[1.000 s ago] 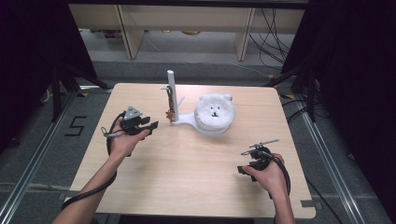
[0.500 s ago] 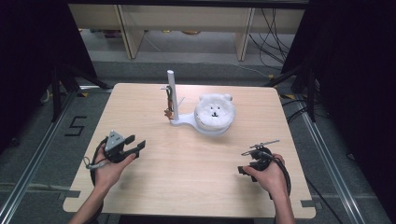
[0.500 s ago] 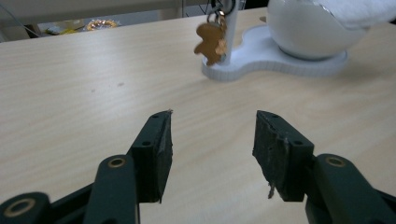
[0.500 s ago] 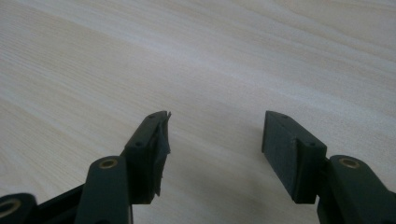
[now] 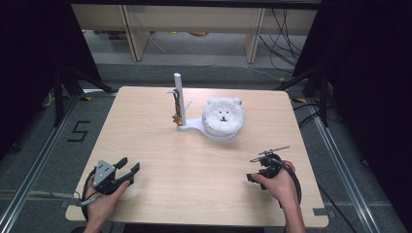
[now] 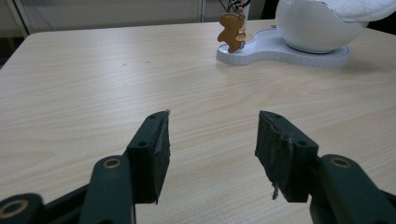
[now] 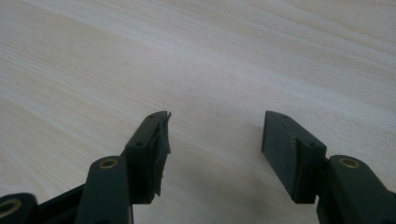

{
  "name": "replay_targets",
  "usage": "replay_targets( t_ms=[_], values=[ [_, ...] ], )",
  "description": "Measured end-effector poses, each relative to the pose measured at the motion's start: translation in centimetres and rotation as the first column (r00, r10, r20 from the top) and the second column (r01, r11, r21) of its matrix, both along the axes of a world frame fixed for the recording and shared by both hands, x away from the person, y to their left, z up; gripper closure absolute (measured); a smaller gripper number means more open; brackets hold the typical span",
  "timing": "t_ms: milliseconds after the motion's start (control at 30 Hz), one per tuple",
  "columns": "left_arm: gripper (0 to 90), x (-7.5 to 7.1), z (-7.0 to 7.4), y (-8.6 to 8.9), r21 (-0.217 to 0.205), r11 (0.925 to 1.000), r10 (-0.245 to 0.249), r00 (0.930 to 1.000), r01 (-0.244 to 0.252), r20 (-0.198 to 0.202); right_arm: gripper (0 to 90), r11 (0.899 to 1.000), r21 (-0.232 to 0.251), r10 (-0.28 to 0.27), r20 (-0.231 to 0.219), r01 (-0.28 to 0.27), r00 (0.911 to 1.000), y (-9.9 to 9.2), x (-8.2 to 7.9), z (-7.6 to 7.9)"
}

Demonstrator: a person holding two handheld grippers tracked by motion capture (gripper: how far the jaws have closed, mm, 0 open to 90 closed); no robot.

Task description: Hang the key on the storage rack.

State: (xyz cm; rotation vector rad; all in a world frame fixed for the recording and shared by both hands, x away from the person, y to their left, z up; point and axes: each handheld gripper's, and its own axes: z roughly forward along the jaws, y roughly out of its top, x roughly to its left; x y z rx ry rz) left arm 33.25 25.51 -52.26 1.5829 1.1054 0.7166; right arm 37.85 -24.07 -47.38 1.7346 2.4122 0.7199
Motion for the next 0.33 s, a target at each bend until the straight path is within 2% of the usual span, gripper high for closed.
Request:
replay_targets(
  t_ms=[33, 67, 100, 167, 333],
  values=[
    [43.7, 0.02, -0.1, -0.02, 0.005, 1.0, -0.001, 0.9999, 0.001, -0.01, 42.3, 1.0, -0.03, -0.006, 0.005, 0.006, 1.0, 0.01, 0.05, -0.09],
    [43.4, 0.04, -0.08, -0.02, 0.01, 0.9999, -0.002, 0.9999, 0.002, -0.01, 42.3, 0.999, -0.032, -0.009, 0.004, 0.009, 1.0, 0.06, 0.01, -0.06],
    [43.3, 0.04, -0.08, -0.02, 0.01, 0.9999, -0.002, 0.9999, 0.002, -0.01, 42.3, 1.0, -0.007, 0.002, 0.006, -0.002, 1.0, 0.15, -0.01, -0.1],
    [42.9, 0.15, -0.11, -0.09, 0.014, 0.9999, -0.007, 0.9999, 0.007, -0.007, 42.3, 1.0, -0.03, -0.009, 0.007, 0.009, 0.9999, 0.03, -0.03, -0.04],
    [43.1, 0.21, -0.11, -0.16, 0.013, 0.9998, -0.012, 0.9999, 0.013, -0.011, 42.6, 1.0, -0.013, -0.008, 0.026, 0.008, 0.9996, -0.26, -0.09, 0.13]
  ],
)
